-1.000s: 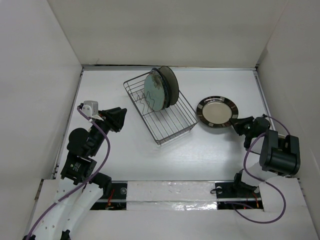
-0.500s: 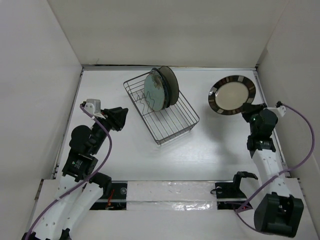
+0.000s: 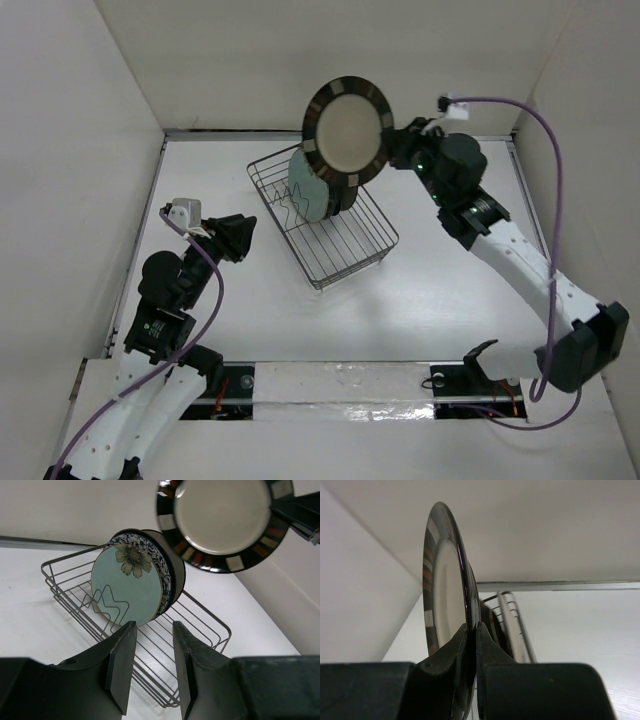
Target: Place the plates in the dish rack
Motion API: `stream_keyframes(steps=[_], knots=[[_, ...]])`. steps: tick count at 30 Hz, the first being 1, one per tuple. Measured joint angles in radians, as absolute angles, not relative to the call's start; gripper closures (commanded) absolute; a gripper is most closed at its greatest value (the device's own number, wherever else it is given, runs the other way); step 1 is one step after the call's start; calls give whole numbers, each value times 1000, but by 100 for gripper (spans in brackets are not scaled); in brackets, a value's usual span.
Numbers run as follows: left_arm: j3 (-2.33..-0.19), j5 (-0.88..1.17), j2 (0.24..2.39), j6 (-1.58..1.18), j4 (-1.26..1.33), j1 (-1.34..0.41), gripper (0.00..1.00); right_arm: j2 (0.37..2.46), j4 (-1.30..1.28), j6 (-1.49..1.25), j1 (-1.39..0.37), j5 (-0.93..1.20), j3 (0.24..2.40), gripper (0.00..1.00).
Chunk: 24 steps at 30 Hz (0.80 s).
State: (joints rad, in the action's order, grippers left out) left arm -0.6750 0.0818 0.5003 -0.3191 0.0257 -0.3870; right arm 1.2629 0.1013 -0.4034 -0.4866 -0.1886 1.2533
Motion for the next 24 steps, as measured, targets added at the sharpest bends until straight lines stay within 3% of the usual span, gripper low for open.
stream_keyframes(steps=[10,24], knots=[[-675,72,494,-319,25,-387,67,1707,-61,-209,-712,-307,1689,100],[-675,71,490,-319,24,-387,67,1905,-133,-26,-780,-543,1810,100]])
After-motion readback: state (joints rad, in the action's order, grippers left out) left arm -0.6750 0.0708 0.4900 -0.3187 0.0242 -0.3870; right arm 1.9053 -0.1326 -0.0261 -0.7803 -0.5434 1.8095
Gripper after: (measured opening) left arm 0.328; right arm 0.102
